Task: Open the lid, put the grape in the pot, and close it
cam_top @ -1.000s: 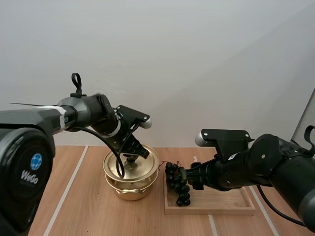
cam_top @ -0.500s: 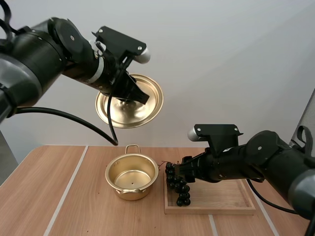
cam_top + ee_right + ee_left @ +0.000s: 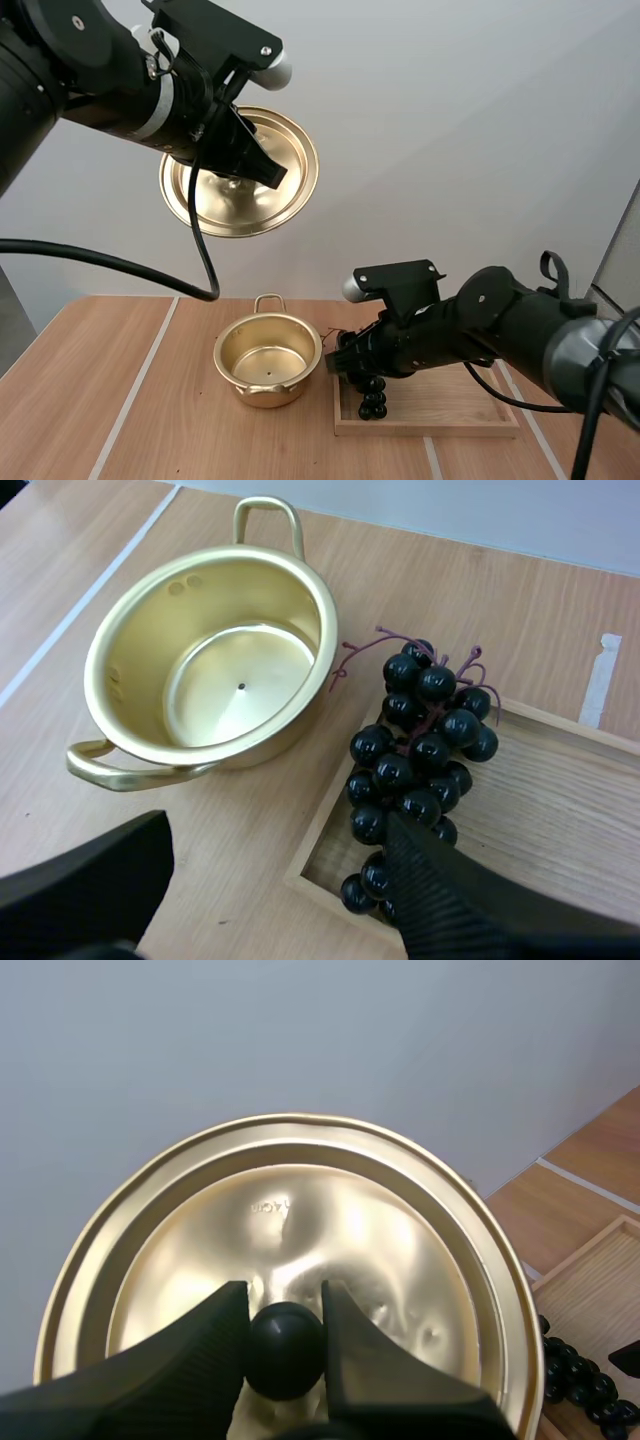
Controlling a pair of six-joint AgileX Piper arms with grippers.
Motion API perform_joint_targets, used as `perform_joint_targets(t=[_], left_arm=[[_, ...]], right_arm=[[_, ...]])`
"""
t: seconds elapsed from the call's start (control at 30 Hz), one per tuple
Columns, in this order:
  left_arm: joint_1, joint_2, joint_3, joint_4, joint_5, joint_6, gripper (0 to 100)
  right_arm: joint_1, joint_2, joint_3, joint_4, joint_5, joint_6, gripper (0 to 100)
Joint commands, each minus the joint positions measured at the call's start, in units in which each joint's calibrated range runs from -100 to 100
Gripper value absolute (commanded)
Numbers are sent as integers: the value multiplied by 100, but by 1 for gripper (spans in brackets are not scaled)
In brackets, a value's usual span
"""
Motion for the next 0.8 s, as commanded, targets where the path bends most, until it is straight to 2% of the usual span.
perform_joint_targets(t=[0.0, 0.23, 0.77], left_arm=[[-8, -62, -42, 13, -5, -171, 0], [-8, -62, -42, 13, 72, -188, 0], [-8, -62, -42, 13, 89, -202, 0]], right_arm=[[11, 441, -43, 21, -581, -108, 100], [11, 1302, -43, -165, -1670, -108, 100], [11, 2722, -515, -259, -2218, -134, 100]])
